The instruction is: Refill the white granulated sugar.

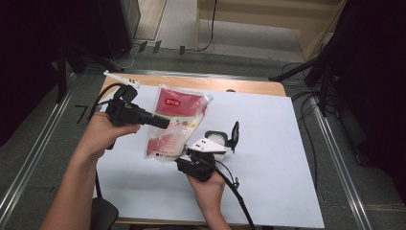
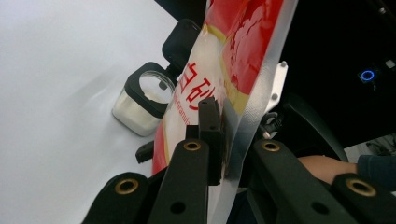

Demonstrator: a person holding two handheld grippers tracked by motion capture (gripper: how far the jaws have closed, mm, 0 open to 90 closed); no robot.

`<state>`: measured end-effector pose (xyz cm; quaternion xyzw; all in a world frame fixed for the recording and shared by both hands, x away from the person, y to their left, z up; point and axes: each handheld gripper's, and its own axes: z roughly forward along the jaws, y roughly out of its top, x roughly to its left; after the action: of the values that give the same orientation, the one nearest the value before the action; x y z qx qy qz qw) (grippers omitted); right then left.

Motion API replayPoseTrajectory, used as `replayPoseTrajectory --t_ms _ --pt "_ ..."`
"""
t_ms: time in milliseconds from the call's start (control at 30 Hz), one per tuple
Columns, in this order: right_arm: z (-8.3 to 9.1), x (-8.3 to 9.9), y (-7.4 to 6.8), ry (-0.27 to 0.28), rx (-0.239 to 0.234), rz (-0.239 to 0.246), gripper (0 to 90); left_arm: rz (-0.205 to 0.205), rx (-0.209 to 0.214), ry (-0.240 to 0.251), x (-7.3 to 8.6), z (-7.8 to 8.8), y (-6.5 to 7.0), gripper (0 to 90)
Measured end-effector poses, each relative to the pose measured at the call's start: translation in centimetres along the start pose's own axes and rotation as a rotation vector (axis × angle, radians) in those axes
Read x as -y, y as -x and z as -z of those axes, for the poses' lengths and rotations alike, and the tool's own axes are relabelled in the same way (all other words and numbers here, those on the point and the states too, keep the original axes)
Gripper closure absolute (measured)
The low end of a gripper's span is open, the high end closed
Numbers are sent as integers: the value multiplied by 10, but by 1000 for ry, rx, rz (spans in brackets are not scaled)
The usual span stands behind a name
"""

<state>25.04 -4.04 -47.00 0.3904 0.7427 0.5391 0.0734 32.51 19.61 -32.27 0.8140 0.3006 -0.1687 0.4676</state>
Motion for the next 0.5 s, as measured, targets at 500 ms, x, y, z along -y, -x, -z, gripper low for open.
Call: replayPoseTrajectory --t_ms 500 --pt "-10 -14 -3 -96 -59 73 593 -3 -59 100 -1 13 0 900"
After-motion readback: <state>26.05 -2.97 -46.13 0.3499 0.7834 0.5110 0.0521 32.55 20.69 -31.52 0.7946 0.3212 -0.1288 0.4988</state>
